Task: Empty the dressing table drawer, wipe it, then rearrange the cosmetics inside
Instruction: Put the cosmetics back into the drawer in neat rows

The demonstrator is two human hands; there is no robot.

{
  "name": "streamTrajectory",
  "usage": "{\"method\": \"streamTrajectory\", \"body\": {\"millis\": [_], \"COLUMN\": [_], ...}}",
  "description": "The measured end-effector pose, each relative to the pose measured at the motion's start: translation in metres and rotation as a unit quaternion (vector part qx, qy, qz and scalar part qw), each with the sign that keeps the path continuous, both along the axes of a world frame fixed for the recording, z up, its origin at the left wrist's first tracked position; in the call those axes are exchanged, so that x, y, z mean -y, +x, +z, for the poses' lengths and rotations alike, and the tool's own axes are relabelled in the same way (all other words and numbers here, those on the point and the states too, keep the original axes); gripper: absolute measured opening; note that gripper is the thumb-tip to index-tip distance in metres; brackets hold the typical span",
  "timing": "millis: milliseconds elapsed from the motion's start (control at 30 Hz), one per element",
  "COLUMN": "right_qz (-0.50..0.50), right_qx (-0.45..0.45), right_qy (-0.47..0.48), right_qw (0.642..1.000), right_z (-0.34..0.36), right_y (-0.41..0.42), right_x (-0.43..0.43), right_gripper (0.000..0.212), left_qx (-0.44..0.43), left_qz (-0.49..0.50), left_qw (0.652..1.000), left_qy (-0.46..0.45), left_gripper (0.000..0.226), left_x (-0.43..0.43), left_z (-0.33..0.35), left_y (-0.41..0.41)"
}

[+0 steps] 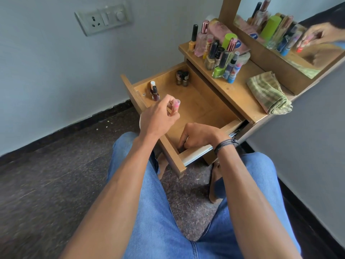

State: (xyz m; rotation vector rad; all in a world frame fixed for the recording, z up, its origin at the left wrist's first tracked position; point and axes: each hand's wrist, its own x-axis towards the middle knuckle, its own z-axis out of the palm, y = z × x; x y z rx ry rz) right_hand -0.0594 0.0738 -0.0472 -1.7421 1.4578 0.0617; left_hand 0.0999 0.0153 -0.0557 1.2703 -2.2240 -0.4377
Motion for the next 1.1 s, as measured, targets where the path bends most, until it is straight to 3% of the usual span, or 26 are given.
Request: {"method": "streamTrajectory", "body": {"millis": [333,600,933,1100], "right_qz": [-0.002,-0.089,-0.122,-0.118], "right_qx": [-0.015,-0.047,-0.079,-0.110], "right_qy": [-0.001,-0.090,-0.118,-0.146], "right_qw": [1.000,0.991,0.982,0.976], "right_z": [-0.006,-0.010,-0.021,-0.027], "right_y": [-0.003,-0.014,-0.010,0.004], "right_x": [-0.001,-0.004,0.000,0.002], "right_gripper": [0.033,0.027,0.020,0.022], "left_qx": [0.120,0.222,0.211,0.207], "left_qz": [0.011,-0.022,0.018,0.001], "left_qw": [0.993,0.974,0.976,0.975], "left_qy": [-0.010,0.041,0.059,0.087], "left_gripper": [0.014,0.013,0.011,0.023], "left_x": [-0.002,-0.011,-0.016,-0.019], "left_z": [0.001,0.009,0.015,0.022], "left_y": [-0.002,-0.004,-0.010,-0.008]}}
